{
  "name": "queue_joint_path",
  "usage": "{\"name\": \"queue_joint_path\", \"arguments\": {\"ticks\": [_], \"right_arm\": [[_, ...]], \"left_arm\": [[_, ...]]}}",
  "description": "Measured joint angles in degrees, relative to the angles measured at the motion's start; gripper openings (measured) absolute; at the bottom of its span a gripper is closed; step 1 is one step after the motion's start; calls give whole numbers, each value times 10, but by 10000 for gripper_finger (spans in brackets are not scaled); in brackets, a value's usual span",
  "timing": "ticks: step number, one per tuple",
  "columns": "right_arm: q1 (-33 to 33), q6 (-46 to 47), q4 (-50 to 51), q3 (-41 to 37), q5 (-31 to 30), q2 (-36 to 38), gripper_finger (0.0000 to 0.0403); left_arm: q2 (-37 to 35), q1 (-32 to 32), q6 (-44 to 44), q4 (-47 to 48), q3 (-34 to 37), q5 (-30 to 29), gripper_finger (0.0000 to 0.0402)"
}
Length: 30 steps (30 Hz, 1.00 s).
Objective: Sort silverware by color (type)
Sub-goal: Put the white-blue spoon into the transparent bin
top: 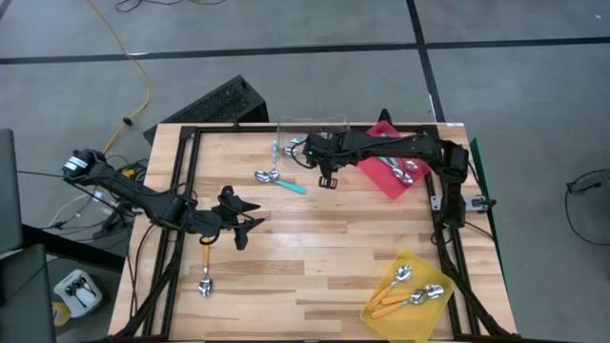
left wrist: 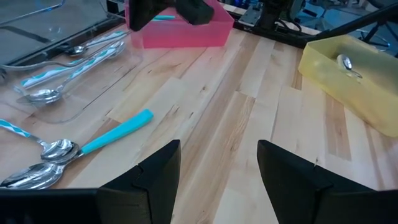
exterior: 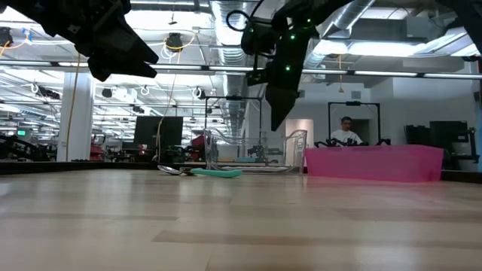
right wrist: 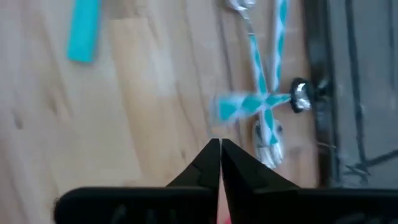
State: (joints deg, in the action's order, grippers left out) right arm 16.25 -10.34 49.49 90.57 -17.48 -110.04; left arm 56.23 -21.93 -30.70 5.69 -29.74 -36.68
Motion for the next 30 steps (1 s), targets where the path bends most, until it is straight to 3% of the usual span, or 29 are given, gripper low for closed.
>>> {"name": "queue_joint_path", "arguments": {"ticks": [4,13,21,30], "right_arm": [[0,-8,-39,1,39,-8,49],[-9,-47,-129,3,37,8,21],[-9,-32,-31,1,34,17,26],[0,-45,-77,2,45,1,26]], "left_arm": [[0,0,0,0,0,-1,197],[0,0,-3,0,0,-2,197],[0,0,-2,0,0,-2,196],[0,0,-3,1,0,-2,197]]}}
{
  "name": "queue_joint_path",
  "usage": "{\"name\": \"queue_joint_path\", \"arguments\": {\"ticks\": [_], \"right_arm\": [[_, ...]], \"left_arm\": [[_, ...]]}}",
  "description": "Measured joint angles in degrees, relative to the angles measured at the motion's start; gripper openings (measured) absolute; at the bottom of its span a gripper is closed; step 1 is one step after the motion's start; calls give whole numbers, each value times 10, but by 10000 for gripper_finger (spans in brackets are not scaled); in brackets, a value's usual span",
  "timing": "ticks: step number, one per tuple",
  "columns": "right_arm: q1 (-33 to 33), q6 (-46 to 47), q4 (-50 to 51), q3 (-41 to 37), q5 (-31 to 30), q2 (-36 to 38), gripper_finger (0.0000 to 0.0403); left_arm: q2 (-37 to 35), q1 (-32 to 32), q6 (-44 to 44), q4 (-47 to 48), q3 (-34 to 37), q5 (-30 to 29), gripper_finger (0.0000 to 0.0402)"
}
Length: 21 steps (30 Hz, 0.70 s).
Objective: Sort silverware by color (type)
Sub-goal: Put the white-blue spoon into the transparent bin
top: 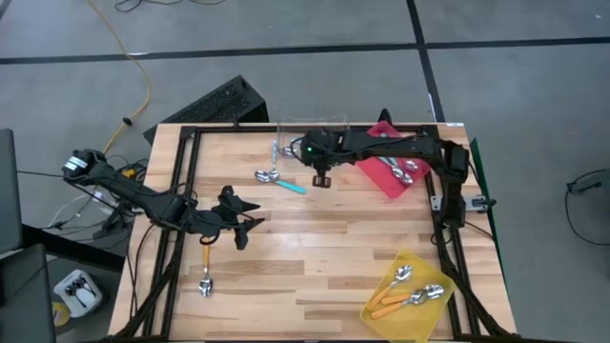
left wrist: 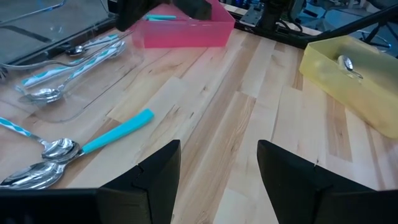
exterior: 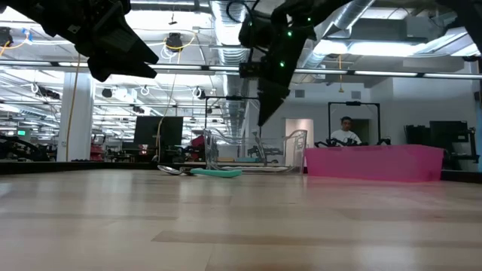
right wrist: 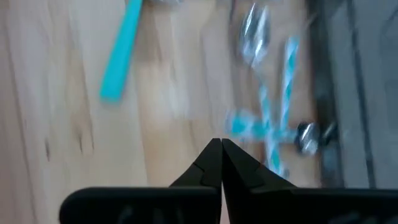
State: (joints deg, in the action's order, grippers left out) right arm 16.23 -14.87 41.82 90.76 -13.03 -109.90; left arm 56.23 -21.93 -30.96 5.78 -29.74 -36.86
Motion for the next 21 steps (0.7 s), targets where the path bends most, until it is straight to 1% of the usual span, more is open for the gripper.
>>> {"name": "queue_joint_path", "arguments": {"ticks": [7,12,16,18,21], "right_arm": [[8,4,-62,0,14,0,24],[-1,16,-20,-2,-25,9,21],[-10,30,13,1,-19,23,20],[-10,36,32,-1,-17,19,20],[-9,42,27,-1,-18,4,19]], "left_arm": [[0,0,-3,0,0,0,197],[0,0,-3,0,0,0,197],[0,0,-3,-1,0,0,197],[0,0,-4,-1,0,0,196],[0,0,-4,-1,0,2,196]]}}
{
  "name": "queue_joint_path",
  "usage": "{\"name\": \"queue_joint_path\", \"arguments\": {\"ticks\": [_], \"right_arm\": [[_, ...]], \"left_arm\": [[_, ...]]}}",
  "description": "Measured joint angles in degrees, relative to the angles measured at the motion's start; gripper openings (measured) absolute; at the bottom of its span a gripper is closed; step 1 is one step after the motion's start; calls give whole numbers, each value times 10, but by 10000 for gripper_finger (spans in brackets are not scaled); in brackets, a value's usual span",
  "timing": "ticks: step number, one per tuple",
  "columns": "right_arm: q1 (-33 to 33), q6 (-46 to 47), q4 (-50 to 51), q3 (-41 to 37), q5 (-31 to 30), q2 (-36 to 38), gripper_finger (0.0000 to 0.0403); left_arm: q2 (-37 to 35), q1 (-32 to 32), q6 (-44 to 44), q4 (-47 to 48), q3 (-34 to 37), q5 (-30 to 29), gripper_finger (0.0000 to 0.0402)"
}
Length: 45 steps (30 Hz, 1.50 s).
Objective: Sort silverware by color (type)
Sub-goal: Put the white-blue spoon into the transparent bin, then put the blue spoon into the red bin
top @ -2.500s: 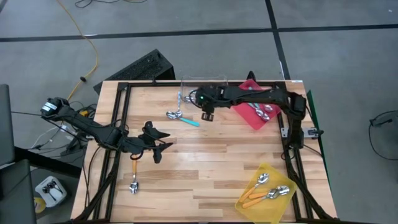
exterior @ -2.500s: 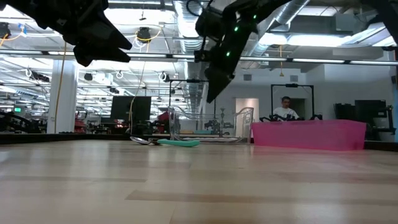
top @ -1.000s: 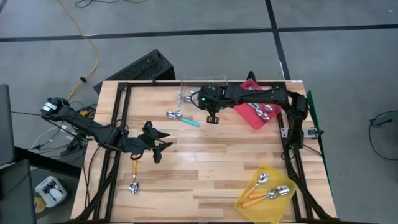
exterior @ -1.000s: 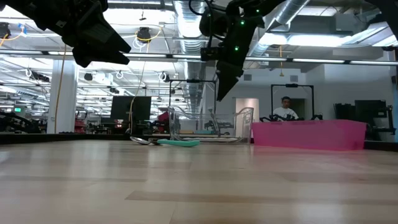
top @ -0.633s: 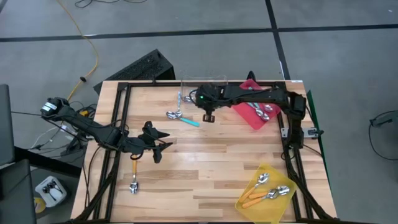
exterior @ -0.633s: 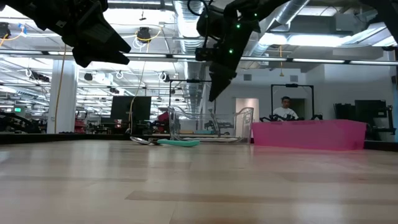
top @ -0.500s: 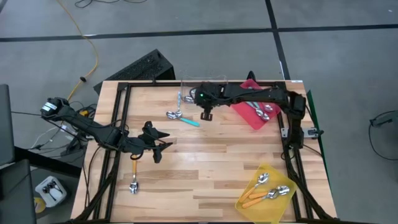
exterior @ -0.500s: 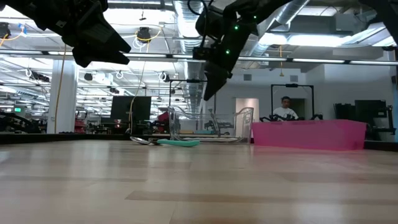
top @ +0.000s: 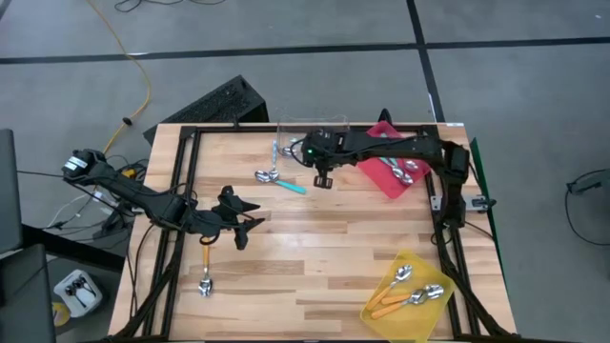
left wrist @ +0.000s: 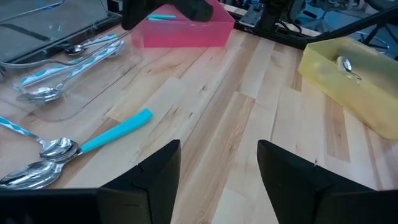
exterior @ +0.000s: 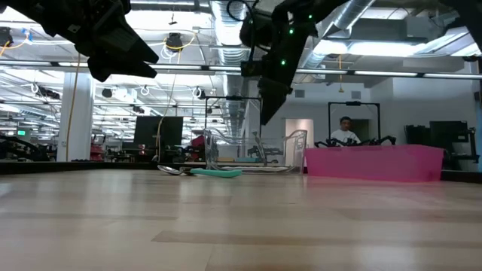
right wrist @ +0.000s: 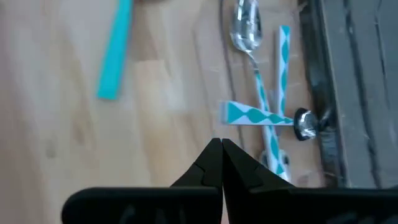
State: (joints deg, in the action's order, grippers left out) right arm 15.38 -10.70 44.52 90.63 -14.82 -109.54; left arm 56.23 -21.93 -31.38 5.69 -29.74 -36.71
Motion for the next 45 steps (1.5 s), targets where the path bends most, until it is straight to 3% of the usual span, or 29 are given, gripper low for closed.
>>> {"name": "queue_joint_path", "arguments": {"ticks": [11,18,32,39,45], "right_arm": [[10,-28,-77,0,15,-41,25],[12,-48,-77,0,9,-35,22],[37,-93,-175,0,-23,-27,26],[47,-70,-151,0,-20,-21,31],[0,-87,-121,0,-15,18,28]], "left_arm": [[0,0,-2,0,0,0,196],[0,0,-2,0,0,0,197],[0,0,-5,0,0,-1,197],[0,0,-6,0,0,-1,197],[0,0,4,1,0,0,197]]}}
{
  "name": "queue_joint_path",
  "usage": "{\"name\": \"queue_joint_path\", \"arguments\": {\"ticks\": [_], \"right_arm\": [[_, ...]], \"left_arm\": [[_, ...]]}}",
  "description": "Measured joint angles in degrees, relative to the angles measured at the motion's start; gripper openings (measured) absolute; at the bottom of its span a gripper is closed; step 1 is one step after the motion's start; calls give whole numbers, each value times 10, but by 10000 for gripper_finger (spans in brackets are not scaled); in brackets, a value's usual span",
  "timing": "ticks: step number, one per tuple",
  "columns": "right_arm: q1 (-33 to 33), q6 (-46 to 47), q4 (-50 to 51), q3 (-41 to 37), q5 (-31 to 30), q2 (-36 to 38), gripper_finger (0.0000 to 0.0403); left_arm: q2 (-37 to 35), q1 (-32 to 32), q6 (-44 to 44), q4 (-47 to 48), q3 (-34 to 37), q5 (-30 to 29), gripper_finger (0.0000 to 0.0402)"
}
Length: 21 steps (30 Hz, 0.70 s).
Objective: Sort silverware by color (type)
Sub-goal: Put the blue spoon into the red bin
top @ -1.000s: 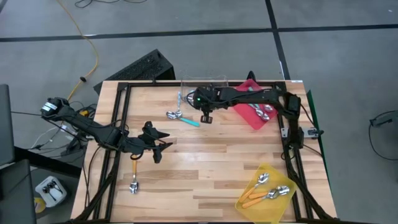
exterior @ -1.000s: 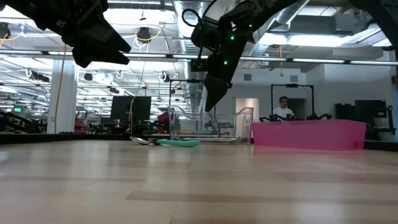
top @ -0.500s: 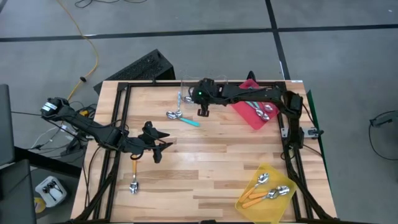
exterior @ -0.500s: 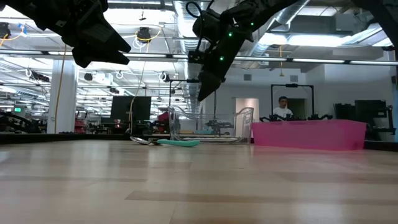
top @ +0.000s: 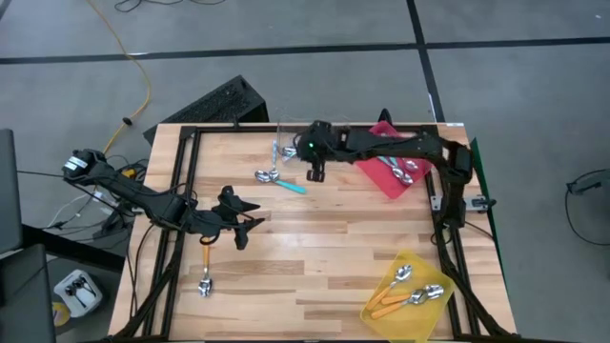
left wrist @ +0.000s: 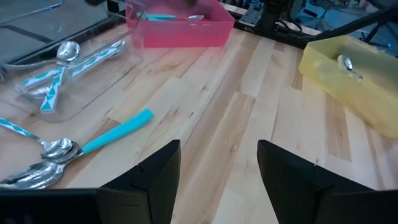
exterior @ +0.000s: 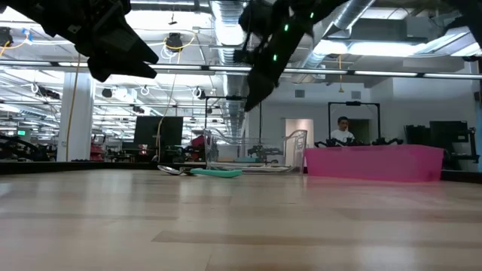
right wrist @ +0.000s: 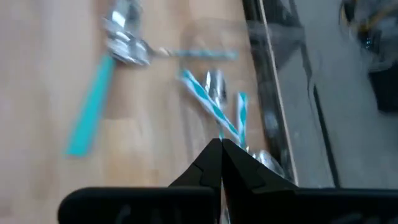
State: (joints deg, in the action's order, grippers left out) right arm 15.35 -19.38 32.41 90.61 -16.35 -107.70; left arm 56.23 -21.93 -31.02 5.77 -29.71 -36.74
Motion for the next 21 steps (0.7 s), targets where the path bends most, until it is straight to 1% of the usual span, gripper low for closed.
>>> {"name": "queue_joint_path", "arguments": {"ticks": [4,6,9,13,15,17,19,21], "right_arm": [[-43,-19,26,1,0,53,30],[-63,-16,39,2,0,87,32],[-91,16,71,1,-1,136,35],[-122,52,144,2,-1,193,44],[-134,72,187,1,0,215,52],[-144,90,214,1,0,233,60],[-152,111,249,1,0,250,67],[-163,134,266,1,10,261,74]], "left_arm": [[0,0,25,0,0,-2,197],[2,2,28,0,0,-20,197],[14,14,23,0,0,-51,197],[58,45,46,-15,0,-39,197],[88,62,62,-35,1,-21,197],[116,81,93,-65,0,10,197],[142,105,127,-98,0,58,197],[162,132,153,-105,-8,100,197]]}}
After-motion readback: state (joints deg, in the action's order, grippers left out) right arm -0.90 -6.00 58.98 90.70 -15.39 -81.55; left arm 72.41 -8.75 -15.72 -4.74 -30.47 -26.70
